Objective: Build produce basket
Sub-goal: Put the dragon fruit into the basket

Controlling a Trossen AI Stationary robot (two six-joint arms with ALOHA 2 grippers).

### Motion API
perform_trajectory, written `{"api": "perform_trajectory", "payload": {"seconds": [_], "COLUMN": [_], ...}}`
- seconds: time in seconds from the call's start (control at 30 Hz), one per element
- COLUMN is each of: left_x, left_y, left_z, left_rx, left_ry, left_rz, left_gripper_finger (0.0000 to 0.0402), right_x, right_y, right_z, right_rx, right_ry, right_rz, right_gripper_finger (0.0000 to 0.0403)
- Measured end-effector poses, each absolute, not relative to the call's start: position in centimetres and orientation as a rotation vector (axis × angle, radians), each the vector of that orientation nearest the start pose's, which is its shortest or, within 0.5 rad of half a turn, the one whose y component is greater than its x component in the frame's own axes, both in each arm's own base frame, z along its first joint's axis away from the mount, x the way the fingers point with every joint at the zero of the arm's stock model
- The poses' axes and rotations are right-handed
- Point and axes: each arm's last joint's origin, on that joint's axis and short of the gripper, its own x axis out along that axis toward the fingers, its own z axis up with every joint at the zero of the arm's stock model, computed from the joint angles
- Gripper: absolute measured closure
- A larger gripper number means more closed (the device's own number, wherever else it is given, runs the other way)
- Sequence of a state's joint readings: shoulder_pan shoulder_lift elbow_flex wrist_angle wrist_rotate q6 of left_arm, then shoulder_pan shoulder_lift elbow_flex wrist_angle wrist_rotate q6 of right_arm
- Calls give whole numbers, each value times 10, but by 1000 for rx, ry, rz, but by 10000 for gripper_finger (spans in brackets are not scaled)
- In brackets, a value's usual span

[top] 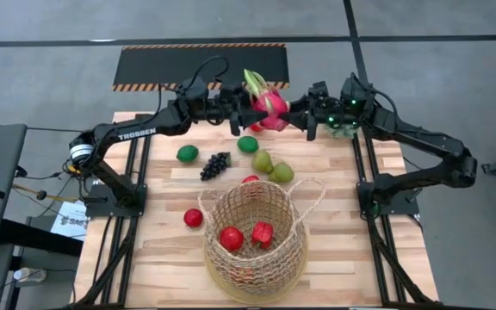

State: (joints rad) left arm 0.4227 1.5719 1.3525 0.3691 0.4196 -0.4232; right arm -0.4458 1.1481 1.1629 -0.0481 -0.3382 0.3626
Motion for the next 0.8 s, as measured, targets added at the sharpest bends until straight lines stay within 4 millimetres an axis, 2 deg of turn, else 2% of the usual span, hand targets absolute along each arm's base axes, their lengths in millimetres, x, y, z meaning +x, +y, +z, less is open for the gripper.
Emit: {"api": "perform_trajectory", "payload": {"seconds": [0.13, 0.23, 0.37, 0.5, 0.63, 0.8], "left_x": [338, 336, 330, 322, 322, 326], "left_y": [136, 131, 121, 97, 66, 31], "left_z": [390, 394, 403, 408, 395, 366], "left_rx": [-370, -394, -437, -474, -492, -503], "left_ry": [-151, -159, -149, -50, 142, 418], "left_rz": [-38, -71, -160, -263, -257, -198], "left_gripper_finger": [115, 116, 116, 116, 117, 117], "right_x": [218, 199, 171, 147, 127, 114], "right_y": [-96, -88, -74, -59, -49, -43], "right_z": [413, 427, 444, 456, 459, 455], "right_rx": [381, 360, 323, 288, 285, 303], "right_ry": [-18, -83, -166, -227, -233, -192], "right_rz": [-105, -77, -60, -30, -26, -41], "right_gripper_finger": [134, 103, 88, 87, 91, 92]}}
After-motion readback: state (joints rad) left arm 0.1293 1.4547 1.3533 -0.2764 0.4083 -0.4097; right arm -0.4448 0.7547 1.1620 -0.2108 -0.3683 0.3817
